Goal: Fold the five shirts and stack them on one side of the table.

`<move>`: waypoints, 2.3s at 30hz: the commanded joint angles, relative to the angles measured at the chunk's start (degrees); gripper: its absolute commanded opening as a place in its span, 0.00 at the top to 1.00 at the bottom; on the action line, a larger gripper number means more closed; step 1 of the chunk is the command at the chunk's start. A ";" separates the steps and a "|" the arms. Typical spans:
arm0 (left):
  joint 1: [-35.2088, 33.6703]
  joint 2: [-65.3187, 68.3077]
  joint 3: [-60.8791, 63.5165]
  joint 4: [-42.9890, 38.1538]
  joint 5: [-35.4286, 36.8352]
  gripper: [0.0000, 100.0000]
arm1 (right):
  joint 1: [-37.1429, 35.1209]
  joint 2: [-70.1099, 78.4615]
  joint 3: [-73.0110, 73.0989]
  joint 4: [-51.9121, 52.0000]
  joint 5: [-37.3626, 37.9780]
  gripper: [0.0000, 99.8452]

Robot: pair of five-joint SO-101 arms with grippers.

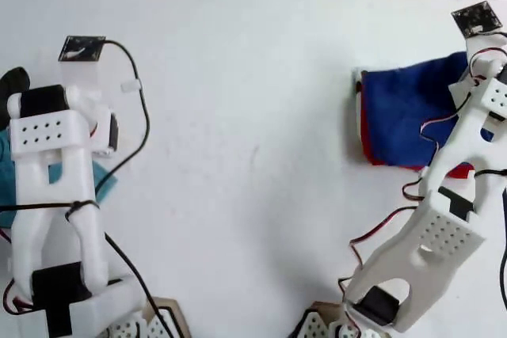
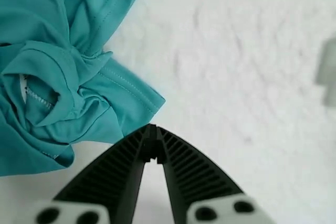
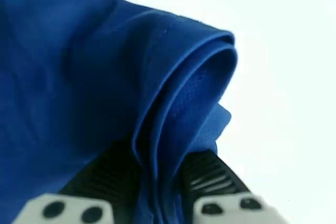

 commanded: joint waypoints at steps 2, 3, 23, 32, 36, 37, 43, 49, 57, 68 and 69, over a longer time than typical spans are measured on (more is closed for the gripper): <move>-0.44 -0.62 -0.92 -0.09 -0.18 0.97 | 0.84 -0.40 -0.79 -1.19 0.44 0.97; -0.44 -0.62 -0.92 -0.09 -0.18 0.97 | 0.84 -0.40 -0.79 -0.22 0.44 0.95; -0.44 -0.62 -0.57 -0.09 -0.18 0.97 | 1.10 2.15 -11.52 1.19 -19.69 0.98; -0.44 -0.62 -0.75 0.79 -0.26 0.97 | 2.51 16.75 -12.04 -11.38 -20.22 0.98; -0.44 -0.62 -0.92 0.97 -0.35 0.97 | 2.77 16.22 -14.51 -8.13 -20.31 0.98; -0.44 -0.62 -0.92 0.88 -0.35 0.97 | 2.59 15.60 -15.74 -6.55 -20.31 0.98; -0.44 -0.62 -1.27 1.05 -0.35 0.97 | 2.24 9.98 -24.35 6.29 -27.96 0.98; -0.44 -8.44 -7.87 5.89 -4.13 0.97 | -0.84 2.95 -32.79 21.14 -29.10 0.98; -2.81 -22.33 -8.66 11.25 -11.16 0.97 | -8.48 -4.62 -38.33 33.89 -29.10 0.97; -32.26 -16.44 -6.73 4.04 -25.32 0.78 | -17.71 -37.23 3.52 33.89 -24.97 0.97; -34.73 -14.42 -6.64 2.46 -26.02 0.78 | -19.65 -41.54 10.11 33.89 -23.65 0.97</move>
